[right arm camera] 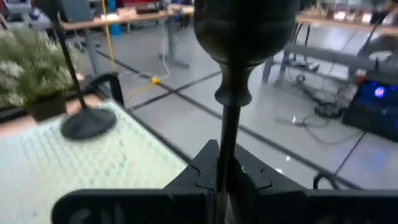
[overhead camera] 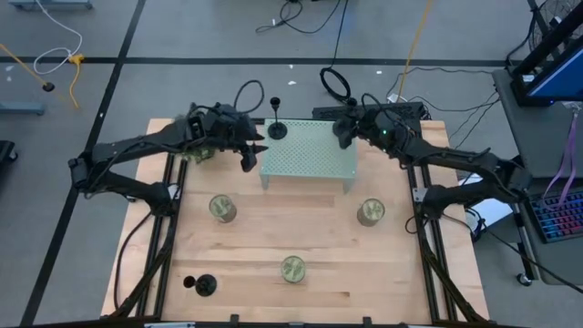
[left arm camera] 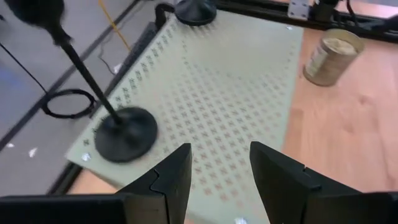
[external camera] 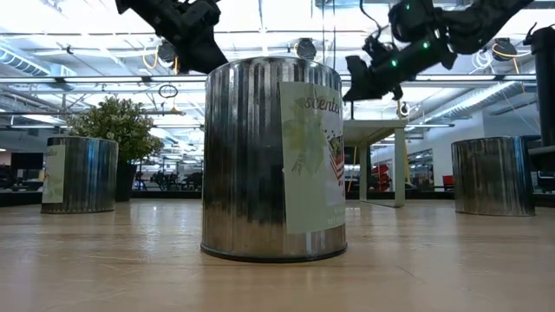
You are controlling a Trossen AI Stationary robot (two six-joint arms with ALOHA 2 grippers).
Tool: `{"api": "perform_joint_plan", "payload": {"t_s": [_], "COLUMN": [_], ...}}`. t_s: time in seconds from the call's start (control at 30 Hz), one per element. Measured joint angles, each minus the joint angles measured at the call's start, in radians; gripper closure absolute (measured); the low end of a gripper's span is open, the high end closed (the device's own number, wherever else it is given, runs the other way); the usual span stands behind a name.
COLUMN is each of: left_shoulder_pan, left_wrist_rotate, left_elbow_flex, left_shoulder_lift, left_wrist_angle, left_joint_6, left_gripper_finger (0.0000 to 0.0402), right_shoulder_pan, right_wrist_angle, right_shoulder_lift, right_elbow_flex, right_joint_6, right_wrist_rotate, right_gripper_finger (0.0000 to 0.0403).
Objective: Pick & Place candle stick holders
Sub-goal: Put the right candle holder on the shelf
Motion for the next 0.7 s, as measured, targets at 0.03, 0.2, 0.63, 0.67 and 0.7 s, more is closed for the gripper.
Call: {"api": "perform_joint_plan", "payload": {"t_s": [0.03,0.2,0.63,0.67,0.7], "left_shoulder_pan": [-0.006,-0.038,-0.190,-0.204,-0.220], "left_wrist_rotate": [-0.009,-0.056,0.068,0.077,0.092], "left_elbow_flex": [0.000,0.000,0.001,0.001,0.001], "left_shoulder_lift": [-0.011,-0.098,-0.303,-0.311,-0.318], "left_wrist_angle": [-0.018,-0.134,-0.640,-0.657,-0.678], "left_joint_6": [-0.001,0.004,0.082,0.055,0.029], "left_gripper_finger": [0.0231,0.0231,0.0231,0.0231,0.0231], "right_shoulder_pan": [-0.009,-0.021,-0.021,-0.021,-0.021], "right_wrist_angle": [0.001,0.026,0.090,0.089,0.086], "right_shoulder_lift": [0.000,0.005,0.006,0.006,0.006], "right_elbow_flex": [-0.008,-0.037,-0.082,-0.082,-0.082], "right_joint_6": [-0.003,-0.043,-0.069,-0.071,-0.072], "right_wrist_rotate": [-0.023,-0.074,-0.078,-0.078,-0.077], "right_gripper_finger": [0.0394,0.0388,0.0307,0.0296,0.0285]}}
